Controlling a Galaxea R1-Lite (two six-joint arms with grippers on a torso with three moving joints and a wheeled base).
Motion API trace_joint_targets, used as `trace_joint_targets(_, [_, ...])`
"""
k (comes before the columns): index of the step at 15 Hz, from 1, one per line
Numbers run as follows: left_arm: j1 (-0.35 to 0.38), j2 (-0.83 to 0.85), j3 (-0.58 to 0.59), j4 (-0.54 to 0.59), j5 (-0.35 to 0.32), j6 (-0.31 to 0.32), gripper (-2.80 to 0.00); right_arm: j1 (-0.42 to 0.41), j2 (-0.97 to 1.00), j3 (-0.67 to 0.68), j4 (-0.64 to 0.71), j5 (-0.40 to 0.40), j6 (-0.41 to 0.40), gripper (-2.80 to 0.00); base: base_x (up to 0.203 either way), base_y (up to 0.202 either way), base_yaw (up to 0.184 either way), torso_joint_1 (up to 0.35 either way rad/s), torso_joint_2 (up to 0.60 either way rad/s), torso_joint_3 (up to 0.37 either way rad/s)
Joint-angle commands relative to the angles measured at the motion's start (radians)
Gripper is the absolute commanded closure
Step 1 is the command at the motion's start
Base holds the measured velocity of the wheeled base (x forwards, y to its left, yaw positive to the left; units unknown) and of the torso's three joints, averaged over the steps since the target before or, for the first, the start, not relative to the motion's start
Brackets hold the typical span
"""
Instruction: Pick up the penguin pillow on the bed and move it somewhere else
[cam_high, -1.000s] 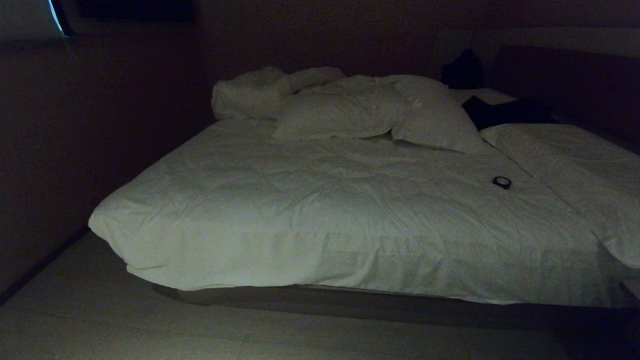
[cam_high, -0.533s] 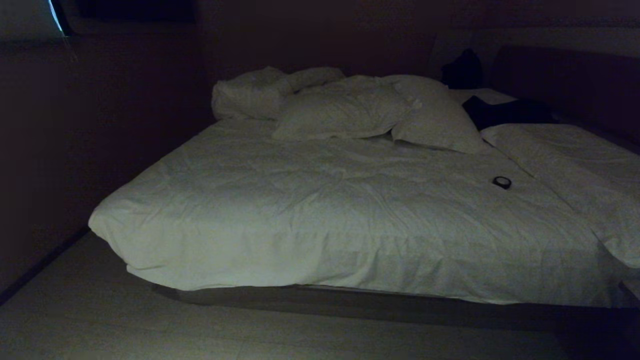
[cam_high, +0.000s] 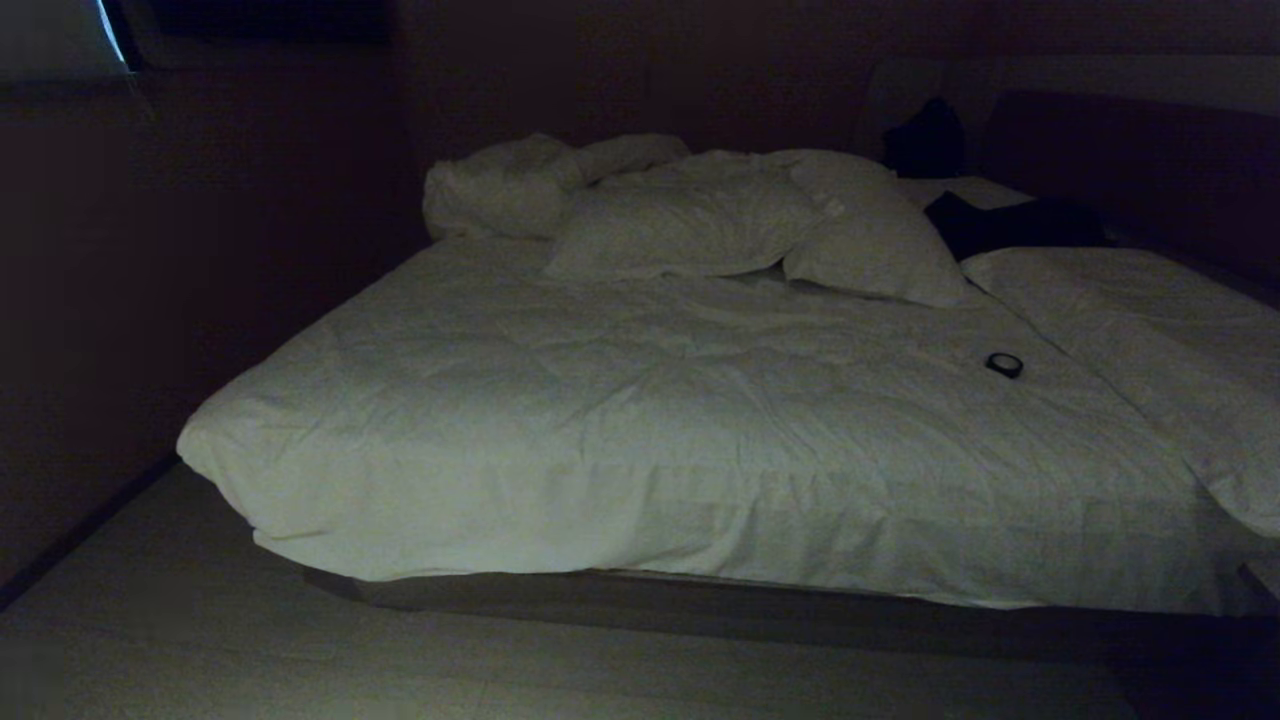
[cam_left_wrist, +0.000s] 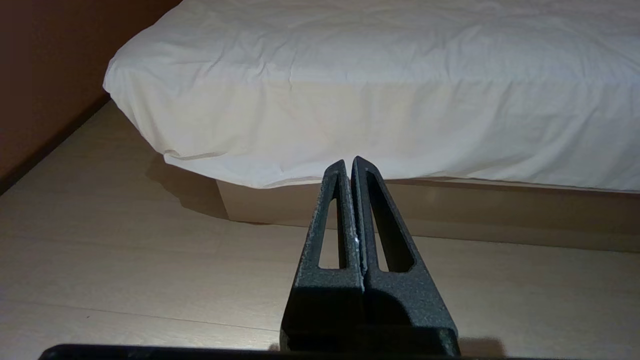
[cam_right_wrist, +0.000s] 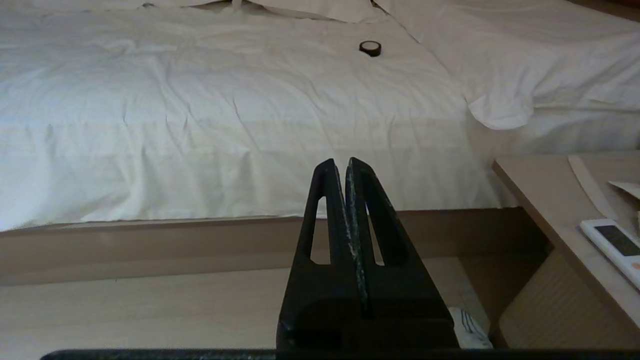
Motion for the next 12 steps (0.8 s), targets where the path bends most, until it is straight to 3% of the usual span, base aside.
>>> trace_joint_targets(1, [0.0, 0.0, 0.002, 0.0, 0.001, 0.0, 0.0, 0.0, -0.001, 0.039, -0.019, 0.018, 0.001, 0.0, 0.0, 0.0, 0.0, 0.0, 0.0, 0.0])
trace_joint_targets(8, [0.0, 0.0, 0.002, 0.0, 0.001, 0.0, 0.0, 0.0, -0.001, 0.062, -0.015, 0.138, 0.009, 0.0, 0.0, 0.0, 0.0, 0.0, 0.0, 0.0])
trace_joint_targets(12, [0.0, 0.0, 0.002, 0.0, 0.001, 0.0, 0.0, 0.0, -0.001, 0.089, -0.018, 0.146, 0.013, 0.0, 0.0, 0.0, 0.0, 0.0, 0.0, 0.0])
